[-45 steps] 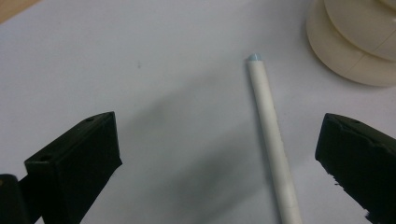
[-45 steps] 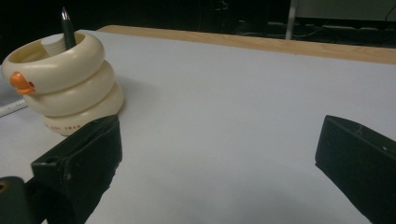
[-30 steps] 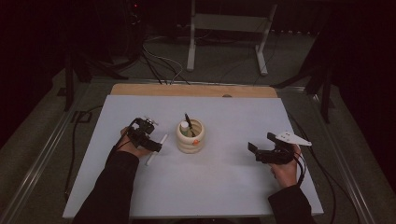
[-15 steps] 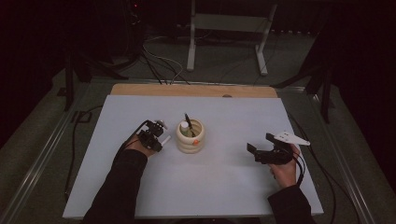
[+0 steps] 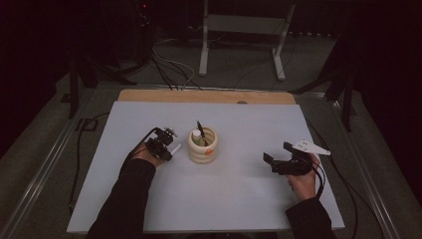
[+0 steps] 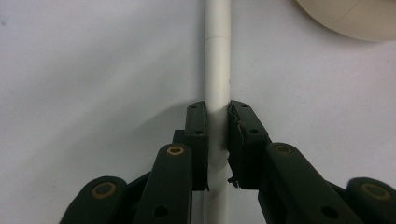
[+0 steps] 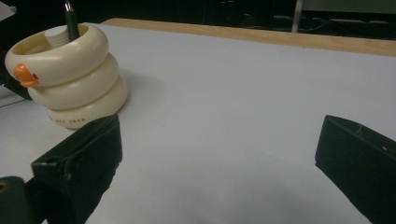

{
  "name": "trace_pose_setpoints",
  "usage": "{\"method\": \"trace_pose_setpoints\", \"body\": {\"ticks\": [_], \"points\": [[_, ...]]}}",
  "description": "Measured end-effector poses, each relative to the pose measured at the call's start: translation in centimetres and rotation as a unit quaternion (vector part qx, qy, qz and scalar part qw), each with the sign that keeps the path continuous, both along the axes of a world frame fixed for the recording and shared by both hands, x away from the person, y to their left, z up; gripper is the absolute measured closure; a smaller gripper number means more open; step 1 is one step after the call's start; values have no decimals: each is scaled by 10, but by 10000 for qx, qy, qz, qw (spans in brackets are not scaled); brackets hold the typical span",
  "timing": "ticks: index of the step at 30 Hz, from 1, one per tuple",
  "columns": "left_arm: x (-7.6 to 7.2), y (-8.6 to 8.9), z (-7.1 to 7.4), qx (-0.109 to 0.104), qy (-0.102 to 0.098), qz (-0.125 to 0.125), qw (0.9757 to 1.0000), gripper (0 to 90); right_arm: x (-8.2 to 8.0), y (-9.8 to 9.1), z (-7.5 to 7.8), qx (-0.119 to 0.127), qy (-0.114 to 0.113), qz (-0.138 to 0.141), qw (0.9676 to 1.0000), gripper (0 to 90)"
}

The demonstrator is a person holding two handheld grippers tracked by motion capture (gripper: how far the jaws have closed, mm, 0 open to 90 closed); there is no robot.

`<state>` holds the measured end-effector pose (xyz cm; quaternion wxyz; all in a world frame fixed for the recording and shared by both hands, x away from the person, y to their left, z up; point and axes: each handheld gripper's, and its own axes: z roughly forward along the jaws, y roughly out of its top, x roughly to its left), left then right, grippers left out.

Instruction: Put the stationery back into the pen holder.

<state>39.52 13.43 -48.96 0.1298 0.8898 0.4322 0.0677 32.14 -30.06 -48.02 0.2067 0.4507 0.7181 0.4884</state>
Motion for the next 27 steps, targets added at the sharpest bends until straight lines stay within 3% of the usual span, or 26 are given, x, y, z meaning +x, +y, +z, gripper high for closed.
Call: {"method": "trace_pose_setpoints", "body": {"ticks": [13, 19, 25, 27], "points": [[-1, 9, 12, -120, -295, 177, 9993, 794, 0, -1, 0, 23, 1, -12, 10000, 8], [-2, 17, 20, -279, -444, 305, 9982, 795, 0, -1, 0, 24, 5, -17, 10000, 9], [-3, 24, 28, -398, -623, 424, 9964, 794, 0, 0, -1, 18, 13, -21, 10000, 8], [-4, 27, 33, -482, -776, 517, 9945, 794, 0, 0, -1, 16, 13, -18, 10000, 8]]}}
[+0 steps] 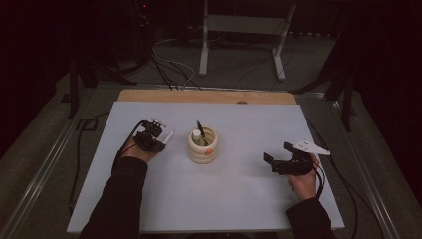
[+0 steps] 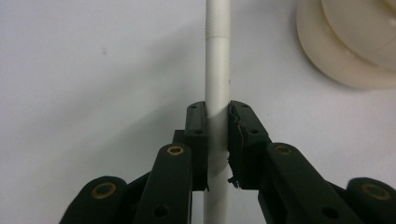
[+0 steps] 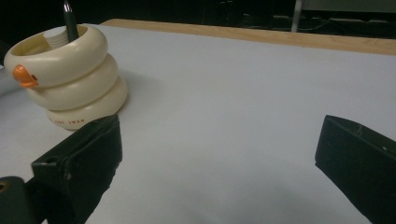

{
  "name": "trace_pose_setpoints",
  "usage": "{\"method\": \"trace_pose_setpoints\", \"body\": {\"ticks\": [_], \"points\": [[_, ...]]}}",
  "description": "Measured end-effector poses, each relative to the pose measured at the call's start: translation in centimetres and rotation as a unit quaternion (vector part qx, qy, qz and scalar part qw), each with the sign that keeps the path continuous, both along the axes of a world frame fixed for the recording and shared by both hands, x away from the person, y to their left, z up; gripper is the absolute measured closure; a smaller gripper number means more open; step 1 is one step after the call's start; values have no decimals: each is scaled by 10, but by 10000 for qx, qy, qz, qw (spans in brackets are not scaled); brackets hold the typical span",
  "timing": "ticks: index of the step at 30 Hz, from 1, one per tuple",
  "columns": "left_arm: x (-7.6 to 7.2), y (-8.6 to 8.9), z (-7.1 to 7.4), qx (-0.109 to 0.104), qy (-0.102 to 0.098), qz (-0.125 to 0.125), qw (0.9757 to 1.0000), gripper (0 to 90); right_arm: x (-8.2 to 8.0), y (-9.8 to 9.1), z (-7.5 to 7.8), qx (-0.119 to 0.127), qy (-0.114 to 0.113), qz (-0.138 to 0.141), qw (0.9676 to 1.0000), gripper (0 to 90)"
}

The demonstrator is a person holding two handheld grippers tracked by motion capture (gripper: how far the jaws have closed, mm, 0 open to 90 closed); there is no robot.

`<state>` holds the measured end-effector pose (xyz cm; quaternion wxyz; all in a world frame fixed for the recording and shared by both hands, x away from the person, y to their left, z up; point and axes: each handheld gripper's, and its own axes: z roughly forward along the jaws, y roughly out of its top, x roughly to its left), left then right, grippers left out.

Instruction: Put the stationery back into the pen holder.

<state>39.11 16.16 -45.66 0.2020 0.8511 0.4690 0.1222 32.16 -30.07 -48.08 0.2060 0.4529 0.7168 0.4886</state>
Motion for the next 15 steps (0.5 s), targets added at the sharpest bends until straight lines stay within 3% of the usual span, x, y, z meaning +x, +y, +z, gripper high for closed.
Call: {"method": "trace_pose_setpoints", "body": {"ticks": [4, 15], "points": [[-2, 1, 5, -130, -225, 60, 9996, 795, 0, 0, 0, 7, 6, -9, 10000, 8], [-3, 5, 16, -447, -483, 40, 9978, 794, 0, -1, 0, 47, 1, -27, 10000, 8]]}}
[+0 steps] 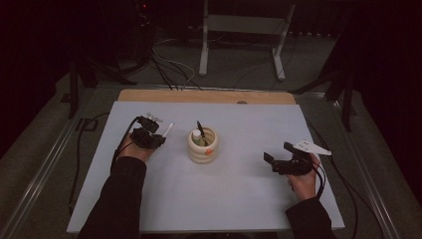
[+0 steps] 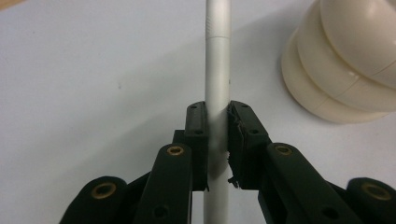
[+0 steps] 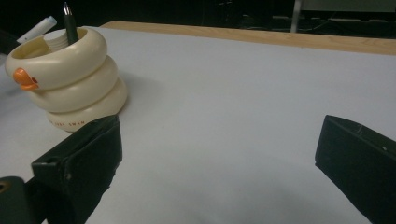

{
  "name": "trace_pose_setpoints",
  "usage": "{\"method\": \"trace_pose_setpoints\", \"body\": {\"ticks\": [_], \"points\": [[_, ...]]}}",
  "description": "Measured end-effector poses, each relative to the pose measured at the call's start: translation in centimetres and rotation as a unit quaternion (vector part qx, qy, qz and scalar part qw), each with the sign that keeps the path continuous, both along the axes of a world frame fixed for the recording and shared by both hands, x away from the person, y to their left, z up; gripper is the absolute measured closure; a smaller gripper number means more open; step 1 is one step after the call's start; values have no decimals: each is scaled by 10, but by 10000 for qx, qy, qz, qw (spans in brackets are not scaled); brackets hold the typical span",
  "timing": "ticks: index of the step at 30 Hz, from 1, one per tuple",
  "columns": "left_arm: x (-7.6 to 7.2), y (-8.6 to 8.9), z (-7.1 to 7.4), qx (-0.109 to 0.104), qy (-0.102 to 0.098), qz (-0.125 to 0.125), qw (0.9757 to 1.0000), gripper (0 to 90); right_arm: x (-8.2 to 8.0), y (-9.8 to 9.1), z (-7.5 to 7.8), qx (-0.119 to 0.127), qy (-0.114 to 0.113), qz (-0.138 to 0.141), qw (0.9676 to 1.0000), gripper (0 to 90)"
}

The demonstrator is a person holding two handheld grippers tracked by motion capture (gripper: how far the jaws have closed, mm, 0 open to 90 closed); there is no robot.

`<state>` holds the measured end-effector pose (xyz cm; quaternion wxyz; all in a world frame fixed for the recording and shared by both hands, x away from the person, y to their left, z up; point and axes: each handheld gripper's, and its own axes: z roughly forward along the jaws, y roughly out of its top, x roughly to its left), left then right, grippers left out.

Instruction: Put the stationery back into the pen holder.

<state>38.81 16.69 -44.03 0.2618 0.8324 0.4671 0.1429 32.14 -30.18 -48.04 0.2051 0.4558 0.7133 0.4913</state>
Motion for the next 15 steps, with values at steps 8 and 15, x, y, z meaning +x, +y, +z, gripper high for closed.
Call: {"method": "trace_pose_setpoints", "body": {"ticks": [8, 15], "points": [[-1, 2, 9, -148, -209, 26, 9997, 795, 0, 0, 0, 5, -6, -12, 10000, 8], [-2, 3, 17, -288, -462, 57, 9985, 794, 0, -1, 0, 17, -17, -24, 10000, 8]]}}
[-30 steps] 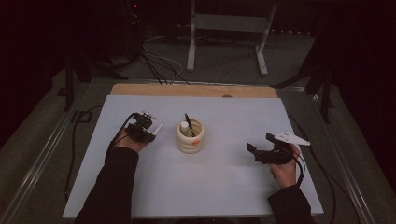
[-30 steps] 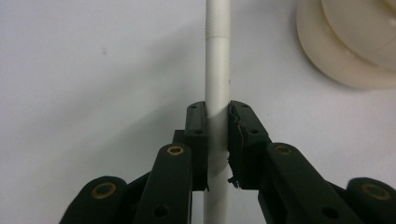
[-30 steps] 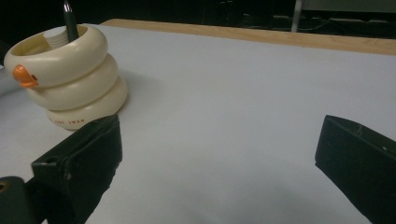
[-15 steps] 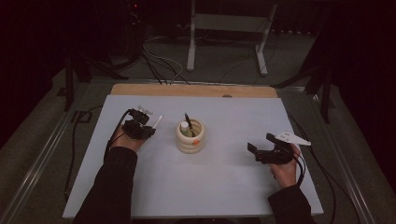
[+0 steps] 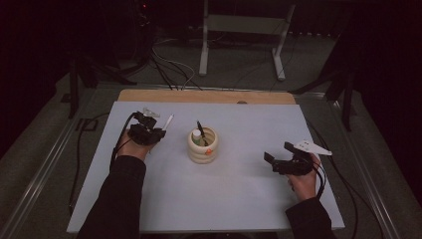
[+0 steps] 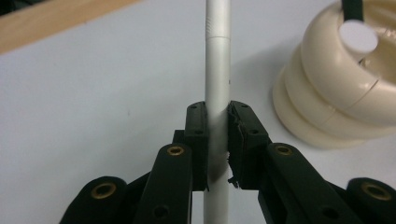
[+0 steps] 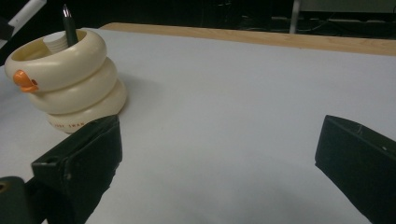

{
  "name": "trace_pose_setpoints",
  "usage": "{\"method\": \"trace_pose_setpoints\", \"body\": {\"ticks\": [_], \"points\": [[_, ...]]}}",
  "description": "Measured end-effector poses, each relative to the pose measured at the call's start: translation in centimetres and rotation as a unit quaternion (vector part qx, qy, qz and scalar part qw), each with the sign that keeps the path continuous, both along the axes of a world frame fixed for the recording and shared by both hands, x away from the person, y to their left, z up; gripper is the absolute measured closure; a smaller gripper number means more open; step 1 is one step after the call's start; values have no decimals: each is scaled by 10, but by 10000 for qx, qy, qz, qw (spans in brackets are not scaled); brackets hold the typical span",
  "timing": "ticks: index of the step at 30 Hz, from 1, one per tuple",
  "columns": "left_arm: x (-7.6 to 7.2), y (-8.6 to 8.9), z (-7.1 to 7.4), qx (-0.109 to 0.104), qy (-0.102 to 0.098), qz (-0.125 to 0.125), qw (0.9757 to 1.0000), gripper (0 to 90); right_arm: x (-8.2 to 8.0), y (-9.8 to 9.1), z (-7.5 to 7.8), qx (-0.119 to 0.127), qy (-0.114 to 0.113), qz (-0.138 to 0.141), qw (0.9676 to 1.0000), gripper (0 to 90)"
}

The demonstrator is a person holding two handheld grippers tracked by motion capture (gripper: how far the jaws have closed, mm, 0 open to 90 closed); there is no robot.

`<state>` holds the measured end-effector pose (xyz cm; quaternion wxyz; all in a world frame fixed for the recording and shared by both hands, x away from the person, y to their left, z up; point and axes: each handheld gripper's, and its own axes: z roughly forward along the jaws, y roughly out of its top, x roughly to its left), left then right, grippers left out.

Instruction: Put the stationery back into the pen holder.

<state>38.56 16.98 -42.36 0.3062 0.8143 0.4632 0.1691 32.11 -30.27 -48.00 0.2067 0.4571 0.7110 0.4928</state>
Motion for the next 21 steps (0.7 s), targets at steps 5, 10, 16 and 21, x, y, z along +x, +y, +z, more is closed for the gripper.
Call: {"method": "trace_pose_setpoints", "body": {"ticks": [5, 10, 16, 21], "points": [[0, 2, 4, -108, -93, 22, 9999, 794, 0, 0, 0, 8, -1, 0, 10000, 8], [-1, 3, 7, -187, -172, 30, 9997, 794, 0, 0, 0, 2, 3, 2, 10000, 8], [-1, 3, 11, -271, -311, -15, 9992, 794, 0, 0, 0, 5, -5, -5, 10000, 8], [-1, 5, 13, -428, -457, -3, 9980, 794, 0, 0, 0, 6, -4, -3, 10000, 8]]}}
